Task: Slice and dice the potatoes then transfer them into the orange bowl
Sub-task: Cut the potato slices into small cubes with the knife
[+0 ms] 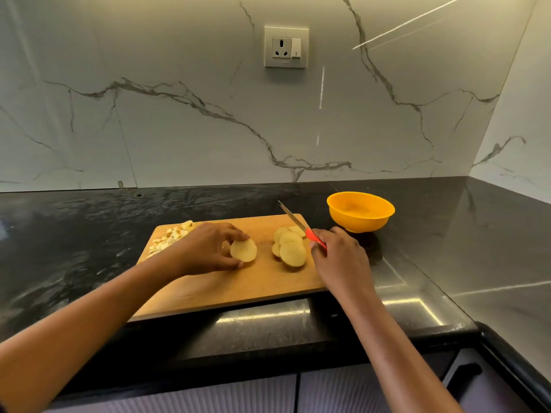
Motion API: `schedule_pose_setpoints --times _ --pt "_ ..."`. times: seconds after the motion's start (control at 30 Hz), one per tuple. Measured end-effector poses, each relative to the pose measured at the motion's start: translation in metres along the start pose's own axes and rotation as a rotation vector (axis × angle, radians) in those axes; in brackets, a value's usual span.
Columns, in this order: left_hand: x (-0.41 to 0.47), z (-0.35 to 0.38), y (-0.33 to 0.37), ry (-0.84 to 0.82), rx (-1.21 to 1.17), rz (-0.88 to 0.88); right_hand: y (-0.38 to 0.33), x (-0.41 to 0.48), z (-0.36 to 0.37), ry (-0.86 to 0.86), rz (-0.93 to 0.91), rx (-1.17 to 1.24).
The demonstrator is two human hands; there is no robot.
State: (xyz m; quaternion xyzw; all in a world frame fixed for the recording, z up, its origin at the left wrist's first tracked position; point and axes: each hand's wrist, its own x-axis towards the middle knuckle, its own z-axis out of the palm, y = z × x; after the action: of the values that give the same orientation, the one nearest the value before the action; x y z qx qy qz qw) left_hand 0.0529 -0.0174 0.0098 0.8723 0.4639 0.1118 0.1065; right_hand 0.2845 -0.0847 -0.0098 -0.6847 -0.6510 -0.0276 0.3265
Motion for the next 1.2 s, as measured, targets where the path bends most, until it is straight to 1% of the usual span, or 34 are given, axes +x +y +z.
schedule_pose_setpoints --times 0.13,0.3,0.47,0.6,0.77,1.03,1.2 --pt "-0.005 0.006 -0.005 0.008 0.015 -0.009 -0.013 -0.01 0.004 -0.036 -0.067 -0.013" --pt "-0.019 0.008 -0.011 0.086 0.109 0.092 -0.025 -0.023 0.008 -0.055 -0.117 0.009" --pt "-0.033 0.014 -0.017 0.027 0.164 0.2 -0.034 -0.035 0.016 -0.082 -0.181 -0.005" --pt "-0.034 0.013 -0.018 0.041 0.172 0.215 -0.043 -0.043 0.02 -0.093 -0.235 -0.002" --pt "-0.034 0.017 -0.021 0.064 0.184 0.222 -0.052 -0.042 0.022 -0.105 -0.243 -0.018" --pt "-0.03 0.018 -0.024 0.038 0.155 0.239 -0.061 -0.026 0.022 -0.227 -0.289 -0.096" --pt "-0.03 0.016 -0.021 0.006 0.207 0.242 -0.066 -0.03 0.018 -0.274 -0.301 -0.129"
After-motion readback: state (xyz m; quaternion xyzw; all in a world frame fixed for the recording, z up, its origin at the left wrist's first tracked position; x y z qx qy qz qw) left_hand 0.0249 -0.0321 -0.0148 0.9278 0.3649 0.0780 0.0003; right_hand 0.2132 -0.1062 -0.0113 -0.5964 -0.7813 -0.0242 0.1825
